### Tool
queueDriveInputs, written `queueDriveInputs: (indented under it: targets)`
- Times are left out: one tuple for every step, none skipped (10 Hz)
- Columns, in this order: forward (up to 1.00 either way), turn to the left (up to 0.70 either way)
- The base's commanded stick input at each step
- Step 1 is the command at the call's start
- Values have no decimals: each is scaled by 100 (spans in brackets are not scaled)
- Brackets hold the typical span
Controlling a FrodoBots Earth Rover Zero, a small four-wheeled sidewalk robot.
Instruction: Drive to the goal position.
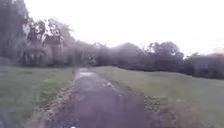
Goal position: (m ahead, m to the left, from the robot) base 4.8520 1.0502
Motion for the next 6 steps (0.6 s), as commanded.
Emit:
queueDriveInputs:
  targets:
    - [70,0]
    - [70,0]
    - [70,0]
    - [70,0]
    - [70,2]
    - [70,25]
